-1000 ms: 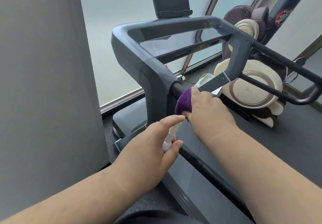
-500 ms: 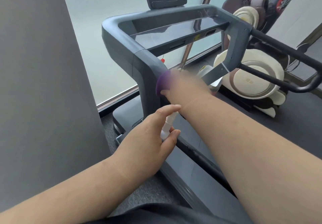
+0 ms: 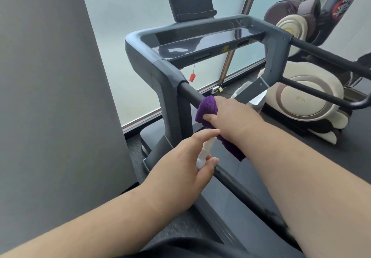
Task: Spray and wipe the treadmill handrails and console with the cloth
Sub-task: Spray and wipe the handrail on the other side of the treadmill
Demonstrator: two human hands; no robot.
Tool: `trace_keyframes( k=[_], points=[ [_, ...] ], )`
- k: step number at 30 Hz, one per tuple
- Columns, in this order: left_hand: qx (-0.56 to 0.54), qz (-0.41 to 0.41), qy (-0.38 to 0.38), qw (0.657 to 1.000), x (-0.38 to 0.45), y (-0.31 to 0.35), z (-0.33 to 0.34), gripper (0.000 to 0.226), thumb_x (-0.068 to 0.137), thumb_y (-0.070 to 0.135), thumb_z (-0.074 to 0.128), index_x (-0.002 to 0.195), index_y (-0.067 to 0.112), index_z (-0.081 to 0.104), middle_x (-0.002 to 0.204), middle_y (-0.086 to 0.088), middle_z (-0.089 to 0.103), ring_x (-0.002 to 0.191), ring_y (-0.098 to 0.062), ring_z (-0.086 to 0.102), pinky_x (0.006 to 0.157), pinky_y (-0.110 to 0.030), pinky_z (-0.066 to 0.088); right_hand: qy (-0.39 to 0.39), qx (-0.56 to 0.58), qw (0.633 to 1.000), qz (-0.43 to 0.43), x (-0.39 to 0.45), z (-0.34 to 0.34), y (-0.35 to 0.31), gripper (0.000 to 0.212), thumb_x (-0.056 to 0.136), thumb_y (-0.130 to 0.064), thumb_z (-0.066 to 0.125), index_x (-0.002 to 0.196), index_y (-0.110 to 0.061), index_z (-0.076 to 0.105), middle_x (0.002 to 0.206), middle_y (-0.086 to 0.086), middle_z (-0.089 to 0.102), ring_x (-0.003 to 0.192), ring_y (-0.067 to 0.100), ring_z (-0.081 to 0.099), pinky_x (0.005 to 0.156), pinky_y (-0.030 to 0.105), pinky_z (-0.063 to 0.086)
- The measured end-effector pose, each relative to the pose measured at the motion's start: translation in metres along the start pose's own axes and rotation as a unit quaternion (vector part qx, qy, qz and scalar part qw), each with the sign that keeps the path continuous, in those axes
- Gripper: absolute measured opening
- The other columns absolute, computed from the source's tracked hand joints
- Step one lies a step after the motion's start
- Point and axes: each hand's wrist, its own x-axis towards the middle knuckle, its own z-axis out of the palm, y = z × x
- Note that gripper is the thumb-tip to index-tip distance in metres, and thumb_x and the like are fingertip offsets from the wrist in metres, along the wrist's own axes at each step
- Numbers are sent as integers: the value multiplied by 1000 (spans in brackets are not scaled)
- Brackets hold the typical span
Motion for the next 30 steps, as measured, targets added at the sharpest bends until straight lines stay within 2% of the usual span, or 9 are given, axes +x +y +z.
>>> trace_keyframes(
  k=[4,8,10,12,14,16,20,26,30],
  points=[
    [6,-4,10,1000,-11,23,15,52,95,44,57,135,61,29,98,30,54,89,14,53,75,0,38,-19,17,1000,-4,-31,-4,25,48,91,-59,50,128,-29,47,113,6,61,99,32,61,83,44,52],
    [1,-9,7,1000,-20,44,36,50,95,45,56,134,63,31,99,30,55,81,12,53,69,-8,38,-31,42,999,-5,-71,-10,62,35,90,-60,48,117,-38,52,107,-1,62,94,26,60,75,38,48],
    [-5,-10,8,1000,-26,53,46,50,95,44,57,133,64,31,100,33,53,83,16,51,71,-5,37,-33,73,997,-14,-94,-12,83,18,91,-59,49,103,-46,53,92,-13,66,77,11,61,61,30,45],
    [-4,-12,12,1000,-31,59,54,51,95,45,56,133,65,29,101,32,53,84,16,51,73,-2,36,-38,111,993,-19,-113,-14,97,5,90,-54,52,89,-50,52,72,-26,65,58,-4,61,43,13,38],
    [-3,-18,19,1000,-37,62,59,51,94,46,55,132,67,28,101,32,53,86,16,51,73,-2,36,-40,116,992,-17,-122,-16,103,6,90,-53,53,90,-47,53,62,-39,57,54,-20,53,37,11,34],
    [-3,-27,31,999,-43,61,60,51,93,48,54,129,71,25,101,32,54,89,14,52,74,-1,36,-36,93,995,-13,-120,-15,102,14,89,-57,53,94,-44,54,62,-32,60,55,-13,58,42,13,32],
    [-4,-62,59,996,-53,48,55,49,92,49,54,130,68,30,97,25,59,92,9,56,75,-2,37,-46,-13,999,0,-99,-10,88,46,87,-69,50,105,-27,48,91,-5,55,81,23,56,68,35,45],
    [6,-92,76,993,-59,25,46,47,91,53,50,131,67,29,100,22,59,91,3,58,71,-7,41,-7,-50,999,-7,-53,-6,42,54,86,-71,51,104,-20,46,95,3,53,82,29,50,67,36,38],
    [2,-99,83,992,-52,10,32,48,92,53,50,132,66,30,100,22,58,89,-2,58,73,-22,48,20,-46,999,-1,-14,0,5,58,85,-66,55,116,-17,52,107,8,59,85,30,53,67,38,42]
  ],
)
